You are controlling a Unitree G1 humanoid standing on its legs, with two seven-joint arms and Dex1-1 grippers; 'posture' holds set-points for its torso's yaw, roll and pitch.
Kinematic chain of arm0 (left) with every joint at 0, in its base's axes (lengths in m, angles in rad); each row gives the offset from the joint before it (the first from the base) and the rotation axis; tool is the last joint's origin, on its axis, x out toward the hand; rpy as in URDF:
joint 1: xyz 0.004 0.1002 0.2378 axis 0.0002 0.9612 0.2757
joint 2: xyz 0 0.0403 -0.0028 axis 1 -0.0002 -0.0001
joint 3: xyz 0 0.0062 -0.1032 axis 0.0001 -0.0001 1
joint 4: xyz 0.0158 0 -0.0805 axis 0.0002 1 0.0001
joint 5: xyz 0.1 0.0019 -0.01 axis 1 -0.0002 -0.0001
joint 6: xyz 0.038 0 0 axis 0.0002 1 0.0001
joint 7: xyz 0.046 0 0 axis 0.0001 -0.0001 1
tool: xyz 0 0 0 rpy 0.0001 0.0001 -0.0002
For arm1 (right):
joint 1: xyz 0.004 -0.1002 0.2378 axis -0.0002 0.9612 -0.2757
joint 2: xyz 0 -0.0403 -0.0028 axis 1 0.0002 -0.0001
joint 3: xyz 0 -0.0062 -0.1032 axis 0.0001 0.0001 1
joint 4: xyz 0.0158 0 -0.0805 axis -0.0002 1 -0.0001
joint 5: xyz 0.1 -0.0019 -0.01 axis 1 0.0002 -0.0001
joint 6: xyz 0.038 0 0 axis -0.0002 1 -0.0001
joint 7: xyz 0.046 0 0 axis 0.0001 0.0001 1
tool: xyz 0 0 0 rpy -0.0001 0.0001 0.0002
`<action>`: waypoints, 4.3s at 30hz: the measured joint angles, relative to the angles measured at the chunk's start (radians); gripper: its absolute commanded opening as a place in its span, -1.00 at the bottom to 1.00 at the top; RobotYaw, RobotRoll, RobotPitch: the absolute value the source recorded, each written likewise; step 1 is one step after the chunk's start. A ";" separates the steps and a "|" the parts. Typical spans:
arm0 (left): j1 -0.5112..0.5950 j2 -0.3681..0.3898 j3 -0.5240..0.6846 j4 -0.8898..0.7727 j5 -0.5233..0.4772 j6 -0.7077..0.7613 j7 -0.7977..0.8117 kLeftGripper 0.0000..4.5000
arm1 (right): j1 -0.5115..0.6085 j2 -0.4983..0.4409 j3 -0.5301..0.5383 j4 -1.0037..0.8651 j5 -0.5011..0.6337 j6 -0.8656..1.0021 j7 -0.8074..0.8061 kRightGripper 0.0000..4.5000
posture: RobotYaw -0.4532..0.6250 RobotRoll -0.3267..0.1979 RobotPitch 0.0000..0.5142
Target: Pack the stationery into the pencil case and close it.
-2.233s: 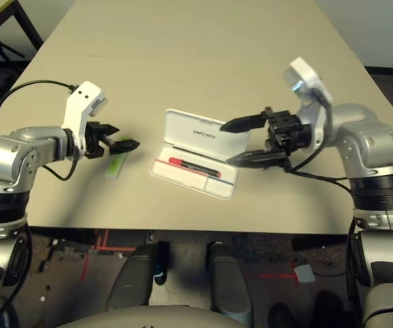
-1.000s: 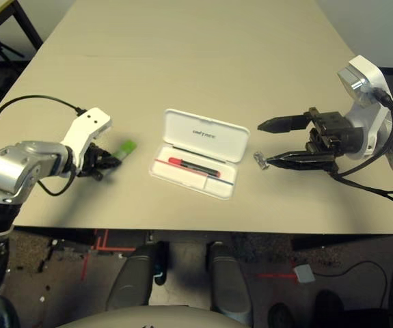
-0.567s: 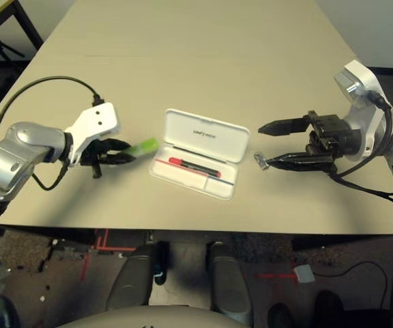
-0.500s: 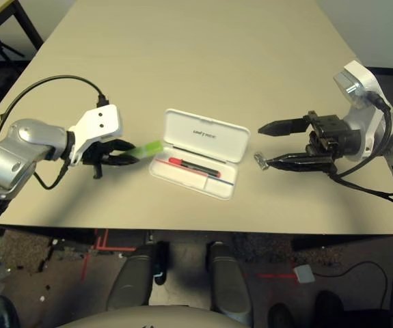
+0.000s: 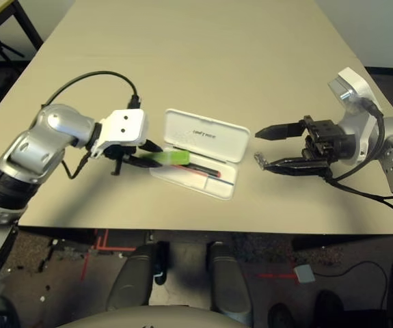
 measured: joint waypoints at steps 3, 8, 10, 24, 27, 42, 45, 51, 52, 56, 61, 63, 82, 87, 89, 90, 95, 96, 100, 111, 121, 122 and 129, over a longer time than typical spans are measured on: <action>0.000 -0.020 -0.017 0.008 0.018 -0.018 -0.014 -0.52 | 0.006 0.003 -0.005 -0.010 -0.002 0.000 0.000 1.00 | 0.07 0.25 -0.30; 0.000 -0.038 -0.039 0.068 0.069 -0.103 -0.019 -0.52 | 0.013 0.012 -0.014 -0.015 -0.009 0.002 0.000 1.00 | 0.06 0.25 -0.30; 0.000 -0.061 -0.039 0.090 0.080 -0.115 -0.019 -0.52 | 0.013 0.018 -0.023 -0.015 -0.016 0.002 0.000 1.00 | 0.06 0.25 -0.30; -0.002 -0.119 -0.049 0.195 0.137 -0.218 -0.019 -0.19 | 0.013 0.039 -0.039 -0.017 -0.052 0.008 0.000 1.00 | 0.03 0.25 -0.31; -0.002 -0.134 -0.049 0.199 0.144 -0.229 -0.014 0.30 | 0.013 0.042 -0.039 -0.017 -0.060 0.015 0.000 1.00 | 0.03 0.25 -0.31; -0.004 -0.090 0.042 0.088 0.075 -0.075 -0.050 0.98 | 0.078 -0.019 -0.144 -0.133 -0.066 0.197 -0.151 1.00 | 0.01 0.25 -0.27; -0.004 -0.049 0.072 0.054 0.051 -0.027 -0.054 0.98 | 0.102 -0.102 -0.143 -0.211 -0.145 0.255 -0.260 1.00 | 0.01 0.25 -0.27; 0.007 -0.001 0.142 0.015 -0.032 0.080 -0.070 0.98 | 0.155 -0.131 -0.141 -0.297 -0.207 0.353 -0.390 1.00 | -0.01 0.25 -0.25; 0.009 0.012 0.153 0.015 -0.048 0.098 -0.073 0.98 | 0.161 -0.140 -0.132 -0.309 -0.221 0.379 -0.416 1.00 | -0.01 0.25 -0.25; 0.020 0.049 0.197 0.028 -0.095 0.129 -0.079 0.98 | 0.164 -0.147 -0.101 -0.338 -0.247 0.478 -0.498 1.00 | -0.01 0.25 -0.26; 0.075 0.099 0.231 0.024 -0.148 0.156 -0.098 0.98 | 0.157 -0.073 -0.069 -0.335 -0.263 0.556 -0.590 1.00 | 0.01 0.25 -0.27; 0.102 0.113 0.244 0.014 -0.169 0.165 -0.111 0.98 | 0.155 -0.050 -0.063 -0.331 -0.265 0.569 -0.613 1.00 | 0.02 0.25 -0.27; 0.180 0.175 0.302 -0.069 -0.302 0.241 -0.102 0.98 | 0.114 0.107 0.011 -0.213 -0.357 0.534 -0.718 1.00 | 0.09 0.25 -0.26; 0.188 0.176 0.304 -0.081 -0.314 0.250 -0.079 0.98 | 0.100 0.129 0.038 -0.191 -0.394 0.496 -0.720 1.00 | 0.11 0.25 -0.26; 0.189 0.176 0.304 -0.081 -0.315 0.250 -0.070 1.00 | 0.101 0.141 0.043 -0.179 -0.412 0.472 -0.723 0.82 | 0.11 0.25 -0.25; 0.191 0.176 0.305 -0.081 -0.316 0.250 -0.068 1.00 | 0.103 0.147 0.044 -0.173 -0.421 0.462 -0.727 0.70 | 0.11 0.25 -0.25; 0.200 0.179 0.306 -0.084 -0.317 0.252 -0.061 1.00 | 0.110 0.153 0.042 -0.164 -0.446 0.447 -0.735 -0.09 | 0.11 0.25 -0.24; 0.200 0.179 0.306 -0.084 -0.318 0.252 -0.061 1.00 | 0.110 0.153 0.041 -0.164 -0.451 0.446 -0.735 -0.28 | 0.11 0.25 -0.24; 0.200 0.180 0.306 -0.086 -0.328 0.252 -0.060 1.00 | 0.109 0.148 0.040 -0.160 -0.457 0.443 -0.730 -0.95 | 0.11 0.25 -0.24; 0.205 0.182 0.306 -0.086 -0.336 0.249 -0.052 1.00 | 0.119 0.032 0.053 -0.178 -0.430 0.409 -0.517 -0.99 | 0.10 0.25 -0.22; 0.205 0.182 0.306 -0.081 -0.336 0.233 -0.052 1.00 | 0.075 -0.089 0.051 -0.189 -0.426 0.311 -0.330 -0.99 | 0.09 0.25 -0.22; 0.205 0.182 0.306 -0.080 -0.336 0.231 -0.052 1.00 | 0.074 -0.089 0.052 -0.189 -0.426 0.303 -0.320 -0.99 | 0.09 0.25 -0.22; 0.205 0.182 0.306 -0.080 -0.335 0.228 -0.052 1.00 | 0.026 -0.121 0.059 -0.203 -0.430 0.283 -0.247 -0.99 | 0.11 0.25 -0.23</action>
